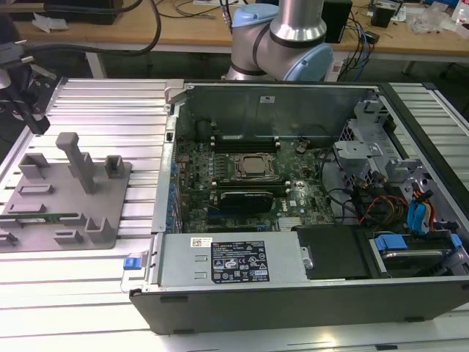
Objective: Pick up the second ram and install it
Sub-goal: 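Reach for the second ram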
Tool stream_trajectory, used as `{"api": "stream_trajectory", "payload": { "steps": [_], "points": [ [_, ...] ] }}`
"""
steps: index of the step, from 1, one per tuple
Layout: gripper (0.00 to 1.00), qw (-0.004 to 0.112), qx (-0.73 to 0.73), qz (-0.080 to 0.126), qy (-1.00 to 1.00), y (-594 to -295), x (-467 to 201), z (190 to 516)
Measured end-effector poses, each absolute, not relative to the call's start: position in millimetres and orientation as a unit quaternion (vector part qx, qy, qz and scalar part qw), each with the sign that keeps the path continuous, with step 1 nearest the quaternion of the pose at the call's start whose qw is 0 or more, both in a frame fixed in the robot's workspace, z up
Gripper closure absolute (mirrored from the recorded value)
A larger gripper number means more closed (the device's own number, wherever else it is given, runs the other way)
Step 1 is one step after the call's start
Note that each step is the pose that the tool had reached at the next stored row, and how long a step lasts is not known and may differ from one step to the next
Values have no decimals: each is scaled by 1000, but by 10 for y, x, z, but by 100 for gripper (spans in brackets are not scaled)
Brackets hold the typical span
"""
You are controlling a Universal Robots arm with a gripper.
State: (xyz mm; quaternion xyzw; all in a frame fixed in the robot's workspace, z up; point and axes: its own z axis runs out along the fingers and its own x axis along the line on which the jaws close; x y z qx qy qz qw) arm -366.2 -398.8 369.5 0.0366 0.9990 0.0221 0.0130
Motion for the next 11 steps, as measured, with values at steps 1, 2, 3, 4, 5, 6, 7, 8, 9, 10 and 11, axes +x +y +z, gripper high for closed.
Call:
{"api": "stream_trajectory", "payload": {
  "steps": [1,2,3,4,5,6,7,8,9,10,11],
  "points": [
    [92,13,37,22,999,-3988,-3686,3687],
    [92,13,37,22,999,-3989,-3739,3672],
    [92,13,37,22,999,-3988,-3794,3653],
    [92,13,37,22,999,-3988,-3821,3640],
    [92,13,37,22,999,-3988,-3842,3630],
    [92,13,37,22,999,-3988,-3857,3622],
    [92,13,37,22,999,-3989,-3875,3612],
    [92,13,37,22,999,-3989,-3898,3600],
    [92,13,37,22,999,-3988,-3938,3583],
    [92,13,37,22,999,-3988,-3954,3577],
    [92,13,37,22,999,-3989,-3989,3562]
  ]
}}
